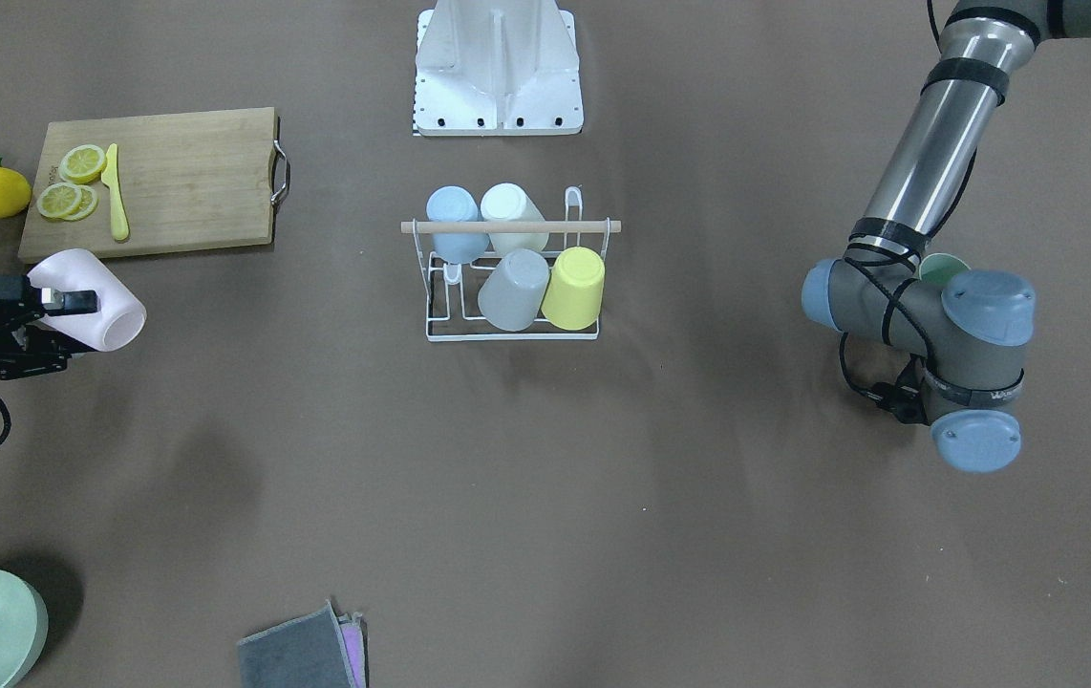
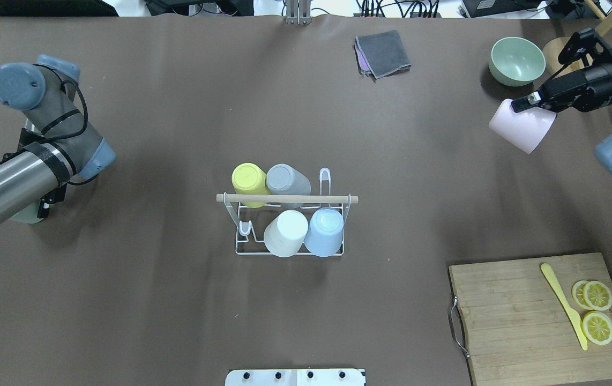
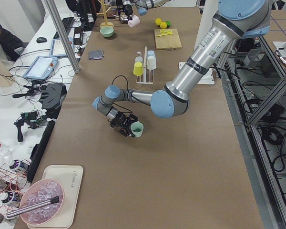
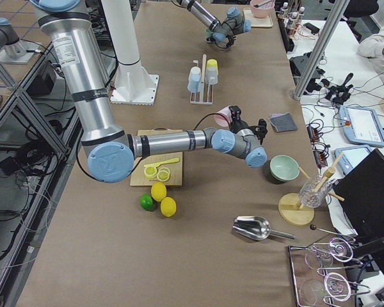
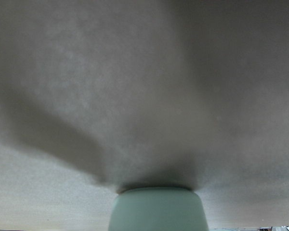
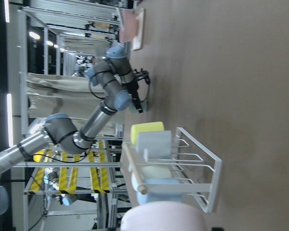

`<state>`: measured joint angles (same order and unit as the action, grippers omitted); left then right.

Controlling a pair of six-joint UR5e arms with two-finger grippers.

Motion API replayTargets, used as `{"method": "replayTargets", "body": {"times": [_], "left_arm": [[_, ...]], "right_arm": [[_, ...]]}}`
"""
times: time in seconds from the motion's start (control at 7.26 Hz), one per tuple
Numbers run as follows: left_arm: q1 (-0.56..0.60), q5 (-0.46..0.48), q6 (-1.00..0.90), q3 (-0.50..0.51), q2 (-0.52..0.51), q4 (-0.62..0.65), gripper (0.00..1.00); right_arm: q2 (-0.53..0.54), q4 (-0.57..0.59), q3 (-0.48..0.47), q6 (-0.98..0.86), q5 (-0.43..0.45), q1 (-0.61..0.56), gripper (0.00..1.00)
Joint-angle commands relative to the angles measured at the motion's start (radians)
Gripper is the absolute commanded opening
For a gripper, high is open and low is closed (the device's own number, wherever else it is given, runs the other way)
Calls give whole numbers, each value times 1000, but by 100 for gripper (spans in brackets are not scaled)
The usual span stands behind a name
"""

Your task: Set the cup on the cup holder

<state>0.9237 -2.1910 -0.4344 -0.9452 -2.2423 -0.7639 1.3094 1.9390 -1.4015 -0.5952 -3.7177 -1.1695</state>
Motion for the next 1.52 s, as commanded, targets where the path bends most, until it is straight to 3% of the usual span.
{"method": "replayTargets", "body": {"times": [0.0, 0.28, 0.41, 0.96, 1.38], "left_arm": [[0, 1, -1, 0, 3, 0, 65], [1, 2, -1, 0, 3, 3, 7], [3, 43, -12, -6, 1, 29, 0], [56, 56, -121, -85, 4, 129, 0], [135, 57, -119, -239, 26, 218, 0]], "right_arm": [[22, -61, -63, -14, -166, -2, 16], [17, -152, -77, -107, -285, 10, 11], [17, -164, -77, -236, -294, 11, 10], [-39, -164, -63, -761, -330, 68, 7], [-68, -161, -57, -1015, -366, 151, 7]]}}
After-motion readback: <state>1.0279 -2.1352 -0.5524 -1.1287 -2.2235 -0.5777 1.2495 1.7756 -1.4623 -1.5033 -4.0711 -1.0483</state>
